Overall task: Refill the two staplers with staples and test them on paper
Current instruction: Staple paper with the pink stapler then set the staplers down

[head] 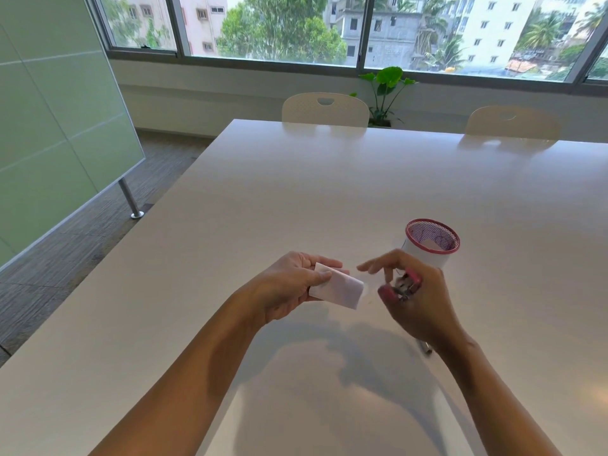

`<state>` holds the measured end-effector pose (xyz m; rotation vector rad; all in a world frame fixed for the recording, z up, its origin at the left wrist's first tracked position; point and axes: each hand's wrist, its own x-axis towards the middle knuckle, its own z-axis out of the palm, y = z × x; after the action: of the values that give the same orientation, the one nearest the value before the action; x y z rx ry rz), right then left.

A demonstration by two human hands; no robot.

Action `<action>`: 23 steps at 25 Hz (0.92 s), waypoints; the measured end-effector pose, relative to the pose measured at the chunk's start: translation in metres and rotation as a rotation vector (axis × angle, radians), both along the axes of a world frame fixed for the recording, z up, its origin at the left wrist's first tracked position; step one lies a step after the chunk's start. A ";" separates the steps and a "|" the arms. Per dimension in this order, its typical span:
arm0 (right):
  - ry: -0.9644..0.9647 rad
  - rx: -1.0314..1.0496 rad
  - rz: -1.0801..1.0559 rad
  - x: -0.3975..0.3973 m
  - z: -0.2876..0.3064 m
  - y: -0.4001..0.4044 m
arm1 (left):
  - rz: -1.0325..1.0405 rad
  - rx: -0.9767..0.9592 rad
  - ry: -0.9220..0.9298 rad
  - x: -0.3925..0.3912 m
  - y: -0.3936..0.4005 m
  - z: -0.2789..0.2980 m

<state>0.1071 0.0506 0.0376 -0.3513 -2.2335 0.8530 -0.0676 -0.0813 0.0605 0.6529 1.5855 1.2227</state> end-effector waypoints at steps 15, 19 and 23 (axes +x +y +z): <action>-0.259 -0.182 -0.075 -0.019 -0.004 -0.008 | -0.007 0.089 0.122 0.016 0.004 -0.002; -0.226 -0.262 -0.056 -0.019 -0.007 -0.006 | -0.038 0.135 0.062 0.015 0.001 -0.001; -0.220 -0.297 -0.050 -0.020 -0.004 -0.007 | 0.006 0.112 0.160 0.019 0.002 -0.003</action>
<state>0.0874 0.0440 0.0338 -0.6652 -2.2857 1.1703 -0.0482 -0.0792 0.0573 0.8356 1.6595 1.2976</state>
